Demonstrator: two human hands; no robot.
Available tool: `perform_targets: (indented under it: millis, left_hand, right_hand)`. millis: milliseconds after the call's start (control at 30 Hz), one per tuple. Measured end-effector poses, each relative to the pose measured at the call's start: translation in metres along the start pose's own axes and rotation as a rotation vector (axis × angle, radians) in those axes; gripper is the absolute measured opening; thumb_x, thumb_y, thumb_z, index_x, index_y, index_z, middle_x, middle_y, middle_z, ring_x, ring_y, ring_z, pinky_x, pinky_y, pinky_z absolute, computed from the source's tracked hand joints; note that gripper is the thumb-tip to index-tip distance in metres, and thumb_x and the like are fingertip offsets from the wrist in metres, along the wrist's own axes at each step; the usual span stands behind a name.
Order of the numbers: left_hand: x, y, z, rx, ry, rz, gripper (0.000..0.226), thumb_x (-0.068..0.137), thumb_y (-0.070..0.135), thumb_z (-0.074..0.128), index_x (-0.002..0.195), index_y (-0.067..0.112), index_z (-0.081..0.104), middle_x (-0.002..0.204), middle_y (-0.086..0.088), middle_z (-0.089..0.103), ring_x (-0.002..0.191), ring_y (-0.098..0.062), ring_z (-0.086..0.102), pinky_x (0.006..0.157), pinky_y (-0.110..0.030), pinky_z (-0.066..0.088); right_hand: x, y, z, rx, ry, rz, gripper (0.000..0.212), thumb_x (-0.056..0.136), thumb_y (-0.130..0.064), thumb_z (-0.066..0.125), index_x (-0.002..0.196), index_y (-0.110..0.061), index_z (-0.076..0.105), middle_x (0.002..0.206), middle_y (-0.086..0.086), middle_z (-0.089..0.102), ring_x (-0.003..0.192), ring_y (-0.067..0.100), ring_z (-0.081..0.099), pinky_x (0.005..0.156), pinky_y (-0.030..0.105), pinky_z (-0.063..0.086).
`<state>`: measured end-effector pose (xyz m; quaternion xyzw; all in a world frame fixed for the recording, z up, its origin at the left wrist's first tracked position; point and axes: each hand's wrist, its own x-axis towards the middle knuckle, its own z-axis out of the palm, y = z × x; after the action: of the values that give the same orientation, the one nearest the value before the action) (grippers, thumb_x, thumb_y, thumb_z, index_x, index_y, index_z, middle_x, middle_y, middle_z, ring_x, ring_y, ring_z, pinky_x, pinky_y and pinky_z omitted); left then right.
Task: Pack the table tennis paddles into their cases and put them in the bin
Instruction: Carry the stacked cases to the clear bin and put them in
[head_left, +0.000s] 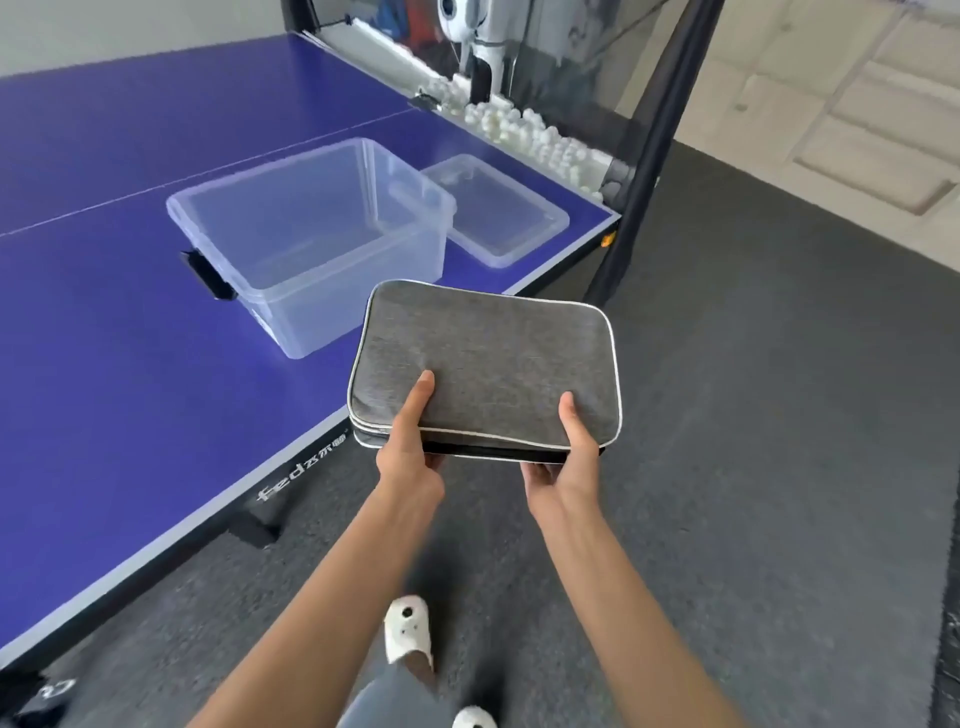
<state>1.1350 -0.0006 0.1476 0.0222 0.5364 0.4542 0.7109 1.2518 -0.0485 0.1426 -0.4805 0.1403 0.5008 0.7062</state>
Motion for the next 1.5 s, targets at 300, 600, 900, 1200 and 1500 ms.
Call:
perform_targets:
  millis: [300,600,900,1200,1500]
  left_hand:
    - [0.101,0.072,0.104,-0.071,-0.016,0.143,0.050,0.063,0.034,0.084,0.103,0.016,0.061,0.105,0.000,0.071,0.093,-0.014,0.068,0.075,-0.029,0.057]
    - [0.186,0.166,0.179,-0.192,0.027,0.250,0.050,0.066,0.037,0.082,0.110,0.020,0.062,0.106,0.006,0.072,0.091,-0.006,0.066,0.096,-0.026,0.050]
    - [0.264,0.213,0.188,-0.480,0.312,0.376,0.056,0.069,0.032,0.081,0.117,0.014,0.059,0.113,0.001,0.068,0.094,-0.009,0.066,0.089,-0.026,0.052]
    - [0.303,0.230,0.162,-0.694,0.500,0.342,0.049,0.069,0.024,0.081,0.113,0.013,0.062,0.099,-0.002,0.071,0.085,-0.015,0.068,0.078,-0.028,0.055]
    - [0.347,0.235,0.120,-0.737,0.465,0.074,0.038,0.071,0.017,0.079,0.105,0.011,0.063,0.088,-0.005,0.071,0.081,-0.021,0.065,0.080,-0.031,0.054]
  right_hand:
    - [0.112,-0.034,0.134,-0.056,-0.077,-0.017,0.037,0.066,-0.032,0.083,0.099,-0.023,0.069,0.101,-0.001,0.072,0.096,0.016,0.068,0.092,0.034,0.054]
    - [0.202,-0.044,0.282,-0.199,-0.223,0.066,0.040,0.063,-0.033,0.085,0.099,-0.026,0.068,0.102,-0.002,0.072,0.094,0.014,0.068,0.085,0.030,0.057]
    - [0.282,-0.004,0.381,-0.395,-0.454,0.328,0.048,0.077,-0.021,0.076,0.122,-0.015,0.061,0.119,0.004,0.068,0.110,0.020,0.064,0.102,0.036,0.048]
    - [0.314,0.040,0.425,-0.614,-0.404,0.660,0.037,0.078,-0.021,0.076,0.112,-0.014,0.062,0.114,0.008,0.068,0.109,0.023,0.063,0.103,0.037,0.046]
    - [0.345,0.085,0.423,-0.659,-0.123,0.786,0.044,0.074,-0.021,0.080,0.112,-0.011,0.062,0.122,0.010,0.065,0.113,0.027,0.060,0.104,0.039,0.045]
